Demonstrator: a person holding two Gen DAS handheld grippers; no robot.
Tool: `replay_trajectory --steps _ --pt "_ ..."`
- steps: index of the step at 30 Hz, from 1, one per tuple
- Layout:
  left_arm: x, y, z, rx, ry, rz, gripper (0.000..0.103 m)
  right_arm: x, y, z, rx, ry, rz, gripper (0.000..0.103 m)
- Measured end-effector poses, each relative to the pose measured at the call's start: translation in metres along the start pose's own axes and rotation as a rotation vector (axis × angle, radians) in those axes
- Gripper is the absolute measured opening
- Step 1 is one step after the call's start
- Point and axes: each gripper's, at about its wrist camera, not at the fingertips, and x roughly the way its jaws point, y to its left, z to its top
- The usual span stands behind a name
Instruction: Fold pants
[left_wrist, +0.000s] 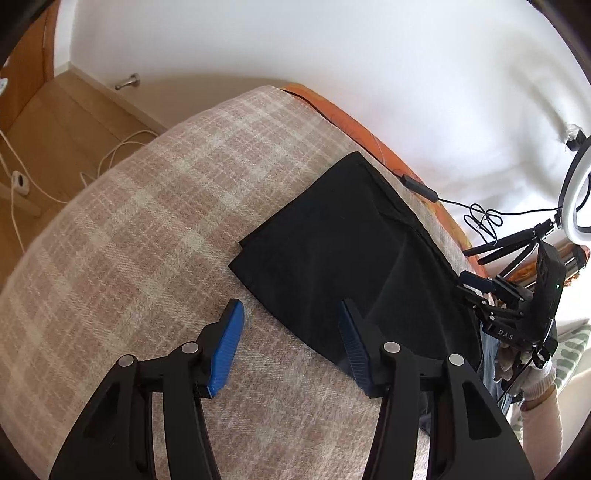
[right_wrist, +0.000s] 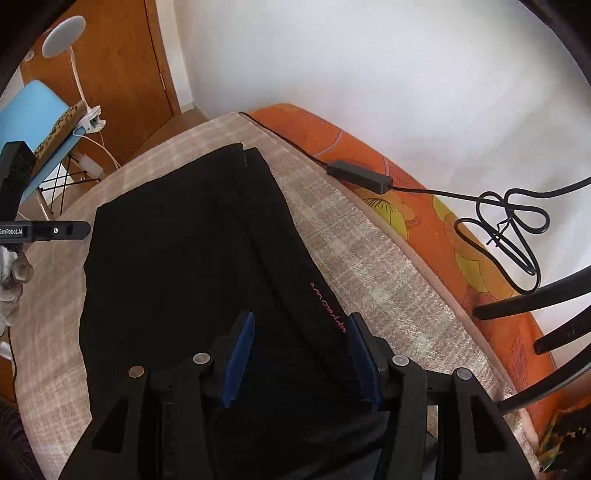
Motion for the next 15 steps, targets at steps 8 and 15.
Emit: replay_trajectory --steps 8,15 --pt "0.000 0.004 0.001 -0.026 -0.018 -0.002 0.057 -0.005 0.003 -0.002 -0.004 -0.024 -0.077 0.000" --pt "-0.001 0.012 0.004 -0.067 -0.033 -0.008 0.059 -0.006 0.001 0.000 0.023 -0.027 -0.163 0.000"
